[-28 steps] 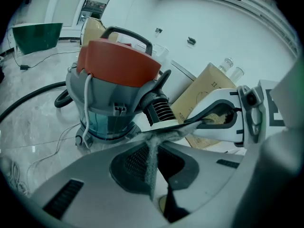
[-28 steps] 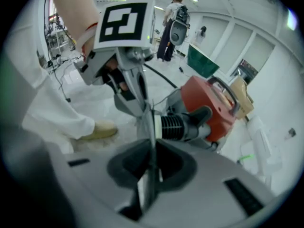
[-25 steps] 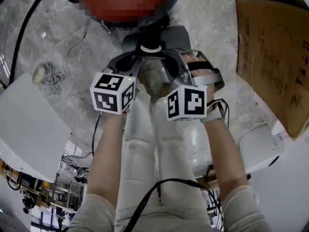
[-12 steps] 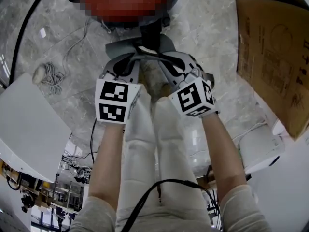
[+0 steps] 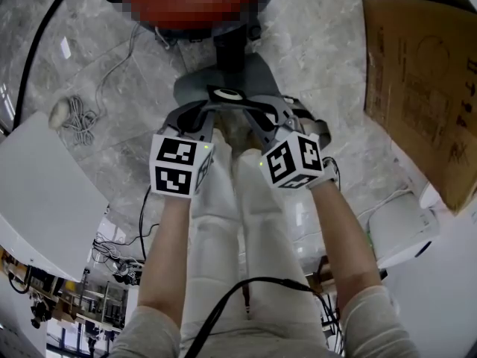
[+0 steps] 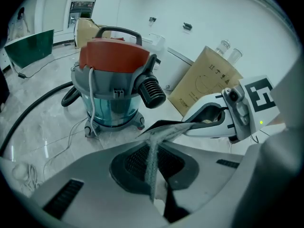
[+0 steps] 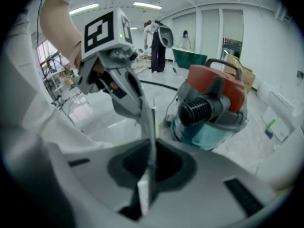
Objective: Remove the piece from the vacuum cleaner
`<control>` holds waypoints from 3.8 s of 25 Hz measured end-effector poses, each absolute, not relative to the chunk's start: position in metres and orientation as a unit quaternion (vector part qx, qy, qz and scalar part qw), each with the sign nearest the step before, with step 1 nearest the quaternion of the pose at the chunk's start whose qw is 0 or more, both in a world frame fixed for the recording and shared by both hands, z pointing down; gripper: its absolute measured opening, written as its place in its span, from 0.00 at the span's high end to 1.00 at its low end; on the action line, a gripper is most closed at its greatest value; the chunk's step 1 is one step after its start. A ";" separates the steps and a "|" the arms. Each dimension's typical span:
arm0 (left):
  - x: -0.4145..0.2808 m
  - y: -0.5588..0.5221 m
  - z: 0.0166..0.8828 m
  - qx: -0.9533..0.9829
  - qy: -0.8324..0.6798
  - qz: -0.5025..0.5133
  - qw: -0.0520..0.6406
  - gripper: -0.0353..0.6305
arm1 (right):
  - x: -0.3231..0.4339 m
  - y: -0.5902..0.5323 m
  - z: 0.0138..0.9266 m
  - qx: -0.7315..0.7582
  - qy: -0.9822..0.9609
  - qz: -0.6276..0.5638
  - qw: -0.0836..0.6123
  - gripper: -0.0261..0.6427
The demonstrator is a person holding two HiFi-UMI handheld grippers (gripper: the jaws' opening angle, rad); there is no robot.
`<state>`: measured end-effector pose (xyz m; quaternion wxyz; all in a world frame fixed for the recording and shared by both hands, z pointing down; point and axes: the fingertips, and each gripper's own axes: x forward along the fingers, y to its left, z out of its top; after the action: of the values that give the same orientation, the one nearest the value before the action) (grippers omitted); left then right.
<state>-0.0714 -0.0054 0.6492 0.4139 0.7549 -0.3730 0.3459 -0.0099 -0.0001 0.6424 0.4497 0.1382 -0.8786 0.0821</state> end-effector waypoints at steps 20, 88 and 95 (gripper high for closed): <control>-0.035 0.051 0.530 0.789 -0.398 0.311 0.351 0.89 | 0.027 0.052 0.521 0.117 -0.879 -0.006 0.462 0.91; -0.011 0.099 0.101 0.882 -0.376 0.079 0.274 0.89 | 0.041 0.110 0.108 0.128 -0.947 0.040 0.293 0.91; -0.012 0.096 0.105 0.880 -0.364 0.069 0.297 0.89 | 0.041 0.107 0.109 0.126 -0.943 0.034 0.307 0.91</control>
<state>-0.0119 0.0962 0.1053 0.2973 0.8799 -0.3642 0.0693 0.0409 0.1072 0.1093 0.3066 0.1256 -0.9429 0.0338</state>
